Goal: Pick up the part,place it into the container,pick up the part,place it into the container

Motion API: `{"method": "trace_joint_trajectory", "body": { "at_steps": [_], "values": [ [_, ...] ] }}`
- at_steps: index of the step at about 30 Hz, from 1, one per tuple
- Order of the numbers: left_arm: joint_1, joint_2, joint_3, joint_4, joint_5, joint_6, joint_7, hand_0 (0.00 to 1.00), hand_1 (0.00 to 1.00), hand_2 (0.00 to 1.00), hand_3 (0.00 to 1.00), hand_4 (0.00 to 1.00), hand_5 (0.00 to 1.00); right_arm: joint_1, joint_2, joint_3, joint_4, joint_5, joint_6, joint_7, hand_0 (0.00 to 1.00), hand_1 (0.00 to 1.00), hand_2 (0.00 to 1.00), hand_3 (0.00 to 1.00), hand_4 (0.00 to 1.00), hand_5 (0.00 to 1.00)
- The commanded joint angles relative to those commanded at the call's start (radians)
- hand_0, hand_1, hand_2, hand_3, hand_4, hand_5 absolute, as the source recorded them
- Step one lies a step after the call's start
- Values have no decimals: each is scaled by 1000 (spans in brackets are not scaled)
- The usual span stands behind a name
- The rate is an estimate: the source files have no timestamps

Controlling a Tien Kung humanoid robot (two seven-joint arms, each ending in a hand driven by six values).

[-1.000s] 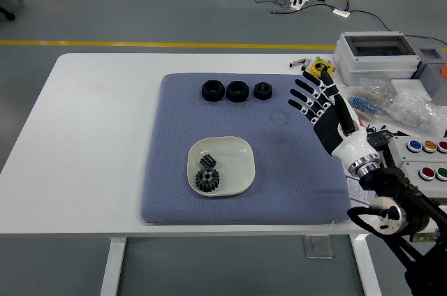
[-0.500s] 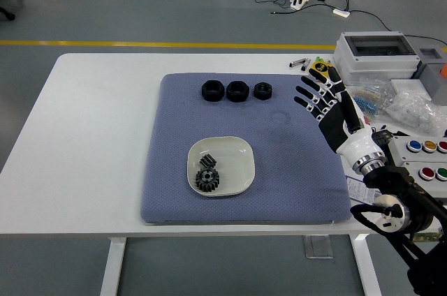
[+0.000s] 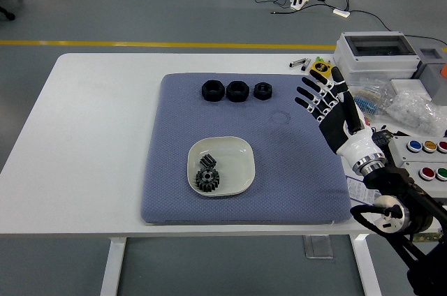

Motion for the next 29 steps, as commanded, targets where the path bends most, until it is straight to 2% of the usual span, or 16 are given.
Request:
{"method": "trace_joint_trajectory", "body": {
  "at_steps": [9, 10, 29],
  "values": [
    [0, 0, -2, 0, 1, 0, 0, 709, 629, 646, 566, 619, 702, 0, 0, 1, -1, 2, -1, 1, 825, 775, 804, 749, 998, 737],
    [0, 0, -1, 0, 0, 1, 0, 709, 630, 646, 566, 619, 701, 0, 1, 1, -2, 2, -1, 1, 825, 773, 804, 725, 998, 738],
    [1, 1, -1, 0, 2, 0, 0, 709, 628, 645, 566, 620, 700, -2, 1, 6, -4, 7, -3, 3, 820, 773, 801, 725, 998, 739]
  ]
}}
